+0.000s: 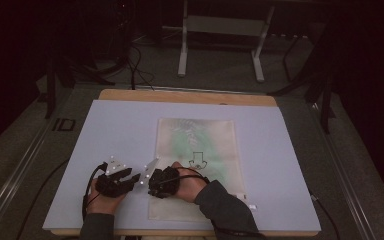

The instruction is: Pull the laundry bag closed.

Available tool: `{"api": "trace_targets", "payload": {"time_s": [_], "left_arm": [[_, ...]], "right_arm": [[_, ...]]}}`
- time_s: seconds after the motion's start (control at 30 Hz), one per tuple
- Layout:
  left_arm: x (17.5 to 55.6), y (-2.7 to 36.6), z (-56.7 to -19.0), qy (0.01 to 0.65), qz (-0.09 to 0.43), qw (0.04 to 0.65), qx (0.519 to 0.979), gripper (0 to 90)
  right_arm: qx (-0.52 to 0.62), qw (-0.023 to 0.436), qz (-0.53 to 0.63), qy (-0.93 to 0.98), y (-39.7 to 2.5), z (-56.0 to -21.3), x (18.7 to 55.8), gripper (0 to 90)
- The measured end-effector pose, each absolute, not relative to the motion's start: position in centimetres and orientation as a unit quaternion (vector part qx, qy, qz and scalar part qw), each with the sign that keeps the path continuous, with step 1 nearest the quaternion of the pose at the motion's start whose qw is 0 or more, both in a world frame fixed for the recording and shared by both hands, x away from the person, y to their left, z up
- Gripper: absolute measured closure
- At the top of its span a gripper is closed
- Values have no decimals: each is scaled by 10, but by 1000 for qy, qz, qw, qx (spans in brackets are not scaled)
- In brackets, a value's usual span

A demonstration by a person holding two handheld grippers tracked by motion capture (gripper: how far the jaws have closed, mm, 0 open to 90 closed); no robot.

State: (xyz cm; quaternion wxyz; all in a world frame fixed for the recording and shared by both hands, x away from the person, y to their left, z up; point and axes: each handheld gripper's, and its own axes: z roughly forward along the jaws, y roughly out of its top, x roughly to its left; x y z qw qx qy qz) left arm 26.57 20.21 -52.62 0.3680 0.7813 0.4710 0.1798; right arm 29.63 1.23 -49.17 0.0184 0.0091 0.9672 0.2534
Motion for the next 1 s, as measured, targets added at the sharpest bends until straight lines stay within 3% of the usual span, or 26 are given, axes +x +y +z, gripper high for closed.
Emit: {"api": "trace_targets", "payload": {"time_s": [0.3, 0.73, 1.0], "left_arm": [[266, 200, -526, 468, 177, 367, 784, 575], [265, 195, -527, 450, 165, 371, 795, 580], [264, 188, -526, 438, 140, 380, 803, 668]], "right_arm": [[26, -3, 247, 969, 3, -501, 303, 769], [32, -29, 242, 969, 3, -509, 308, 815], [25, -17, 238, 971, 4, -510, 304, 817]]}}
